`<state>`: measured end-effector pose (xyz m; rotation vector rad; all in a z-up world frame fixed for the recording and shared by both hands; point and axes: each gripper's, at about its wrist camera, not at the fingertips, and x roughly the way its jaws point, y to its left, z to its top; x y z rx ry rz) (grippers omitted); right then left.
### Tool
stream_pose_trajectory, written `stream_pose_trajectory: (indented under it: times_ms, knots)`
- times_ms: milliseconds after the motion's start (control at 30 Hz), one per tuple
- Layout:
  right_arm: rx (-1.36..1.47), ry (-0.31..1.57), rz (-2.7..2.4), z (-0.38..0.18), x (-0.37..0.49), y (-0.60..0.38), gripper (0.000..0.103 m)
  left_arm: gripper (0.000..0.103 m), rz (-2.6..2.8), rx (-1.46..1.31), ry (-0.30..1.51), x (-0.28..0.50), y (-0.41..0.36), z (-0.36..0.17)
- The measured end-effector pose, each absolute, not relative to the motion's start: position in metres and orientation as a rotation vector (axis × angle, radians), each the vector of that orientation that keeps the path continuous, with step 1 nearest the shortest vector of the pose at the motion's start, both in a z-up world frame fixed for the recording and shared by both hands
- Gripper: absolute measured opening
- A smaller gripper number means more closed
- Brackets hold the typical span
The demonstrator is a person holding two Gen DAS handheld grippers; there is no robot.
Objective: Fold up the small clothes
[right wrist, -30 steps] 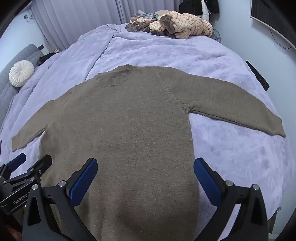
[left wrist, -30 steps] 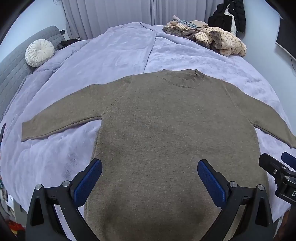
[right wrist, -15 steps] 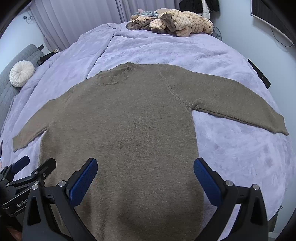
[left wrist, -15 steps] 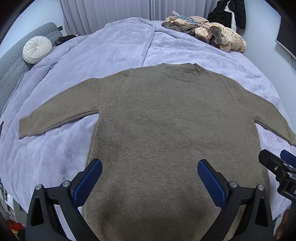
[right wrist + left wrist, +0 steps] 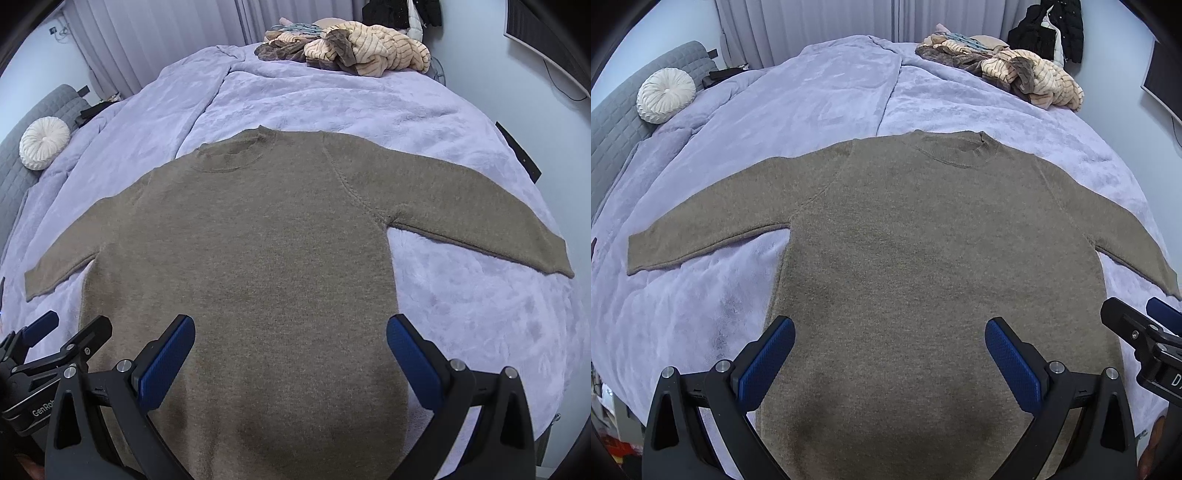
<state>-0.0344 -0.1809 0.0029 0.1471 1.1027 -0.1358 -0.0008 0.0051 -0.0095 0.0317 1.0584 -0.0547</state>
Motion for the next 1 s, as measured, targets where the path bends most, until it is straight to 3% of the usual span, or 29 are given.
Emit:
stream_pose_trajectory:
  times_ms: [1000]
  knots:
    - [0.135, 1.126, -0.147, 0.0011, -0.0276, -0.1776, 0.103, 0.103, -0.041, 0.003, 1.076, 0.0064, 0.0147, -0.0133]
